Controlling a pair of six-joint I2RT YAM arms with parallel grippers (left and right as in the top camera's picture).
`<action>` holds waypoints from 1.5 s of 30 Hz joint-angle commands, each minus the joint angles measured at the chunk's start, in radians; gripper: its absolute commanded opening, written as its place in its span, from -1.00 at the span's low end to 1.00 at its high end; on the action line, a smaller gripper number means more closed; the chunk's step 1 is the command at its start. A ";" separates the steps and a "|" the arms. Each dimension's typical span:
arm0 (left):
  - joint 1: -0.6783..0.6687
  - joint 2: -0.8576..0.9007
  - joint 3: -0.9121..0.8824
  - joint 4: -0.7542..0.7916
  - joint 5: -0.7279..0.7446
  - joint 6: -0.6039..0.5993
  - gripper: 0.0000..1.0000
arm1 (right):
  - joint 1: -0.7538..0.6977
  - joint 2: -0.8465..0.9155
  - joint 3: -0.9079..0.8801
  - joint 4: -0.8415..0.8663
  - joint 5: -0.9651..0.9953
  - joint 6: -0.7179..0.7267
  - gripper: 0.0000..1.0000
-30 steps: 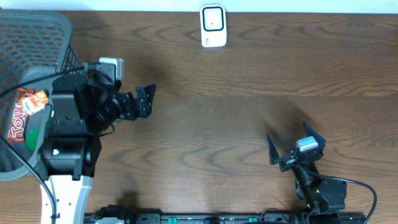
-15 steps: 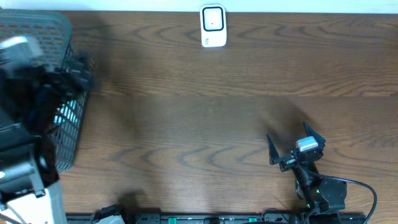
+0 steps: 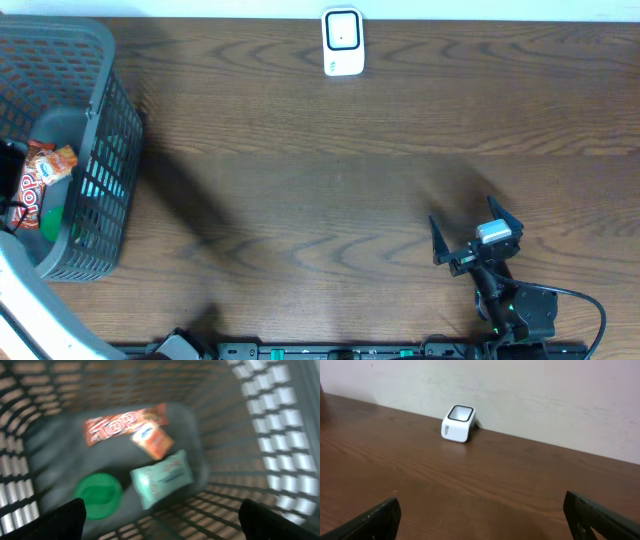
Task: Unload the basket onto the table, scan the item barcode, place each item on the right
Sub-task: 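Reach the left gripper into the basket and grasp the green-lidded jar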
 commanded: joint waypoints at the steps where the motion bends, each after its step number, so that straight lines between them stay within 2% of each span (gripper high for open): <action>1: 0.019 0.068 0.010 -0.040 -0.076 -0.012 0.96 | 0.010 -0.004 -0.002 -0.004 0.004 -0.007 0.99; 4: 0.019 0.129 0.010 -0.099 -0.126 -0.013 0.96 | 0.010 -0.004 -0.002 -0.004 0.004 -0.007 0.99; 12: 0.019 0.267 0.010 -0.171 -0.140 -0.013 0.96 | 0.010 -0.004 -0.002 -0.004 0.004 -0.007 0.98; 23: 0.019 0.383 0.010 -0.165 -0.158 -0.008 0.96 | 0.010 -0.004 -0.002 -0.004 0.004 -0.007 0.98; 45: -0.024 0.504 0.002 -0.123 -0.158 -0.008 0.95 | 0.010 -0.004 -0.002 -0.004 0.004 -0.007 0.99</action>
